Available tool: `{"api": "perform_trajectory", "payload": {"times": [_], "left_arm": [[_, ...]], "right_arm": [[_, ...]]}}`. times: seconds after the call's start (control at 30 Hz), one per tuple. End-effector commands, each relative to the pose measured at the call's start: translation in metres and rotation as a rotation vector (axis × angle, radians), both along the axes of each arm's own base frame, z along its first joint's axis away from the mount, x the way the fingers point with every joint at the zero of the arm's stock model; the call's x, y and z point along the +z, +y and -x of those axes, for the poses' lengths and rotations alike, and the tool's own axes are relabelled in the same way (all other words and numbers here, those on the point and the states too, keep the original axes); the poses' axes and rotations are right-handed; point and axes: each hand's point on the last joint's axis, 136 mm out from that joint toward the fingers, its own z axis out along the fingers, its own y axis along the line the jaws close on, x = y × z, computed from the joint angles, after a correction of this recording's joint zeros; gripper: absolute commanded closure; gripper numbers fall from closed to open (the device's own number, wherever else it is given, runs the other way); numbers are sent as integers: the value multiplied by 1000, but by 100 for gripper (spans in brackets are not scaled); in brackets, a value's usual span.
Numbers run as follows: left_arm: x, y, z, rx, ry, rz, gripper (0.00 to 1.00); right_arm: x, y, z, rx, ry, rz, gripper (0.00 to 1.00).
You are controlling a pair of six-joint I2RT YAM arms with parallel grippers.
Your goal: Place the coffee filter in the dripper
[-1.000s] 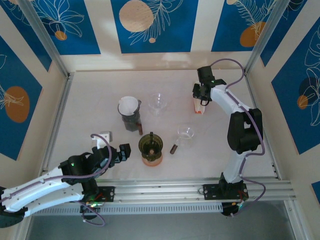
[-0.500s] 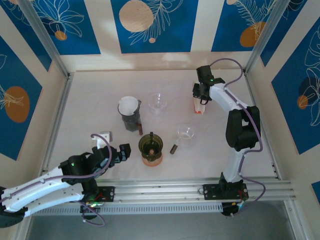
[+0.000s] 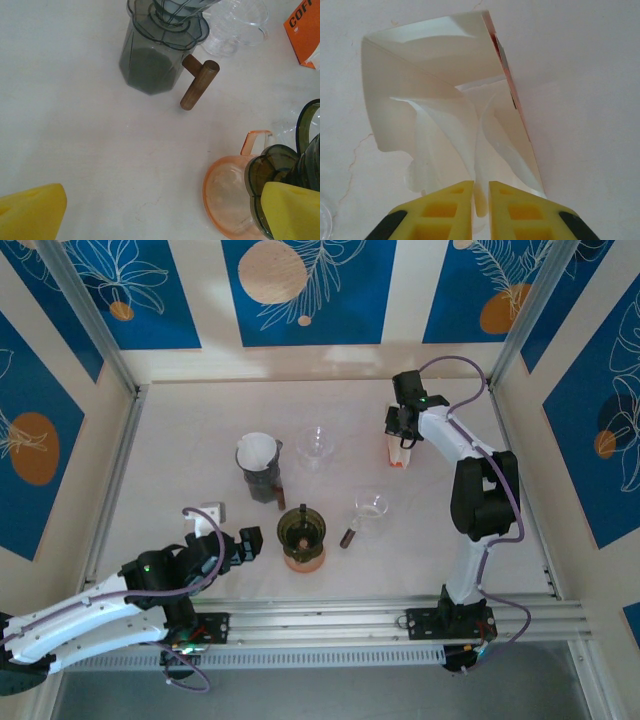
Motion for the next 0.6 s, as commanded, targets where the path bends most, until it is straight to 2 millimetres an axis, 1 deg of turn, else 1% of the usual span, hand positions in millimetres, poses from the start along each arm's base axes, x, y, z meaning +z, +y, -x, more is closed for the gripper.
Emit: {"api": "perform_trajectory", "payload": {"times": [0.0, 0.2, 0.27, 0.4, 0.57], "left_arm": [[-3, 2, -2, -1, -8, -21, 0], [-4, 2, -1, -2, -5, -23, 0], [-4, 3, -2, 2, -4, -25, 0], [-5, 3, -2, 0, -2, -25, 0], [-4, 2, -1, 0, -1, -17, 0]], "right_arm": [[7, -5, -3, -4, -7, 24, 86], [11, -8, -3, -5, -18, 33, 95], [13, -7, -2, -2, -23, 35, 100], [18, -9, 1, 1, -42, 43, 100], [33, -8, 7, 6, -85, 42, 100]]}}
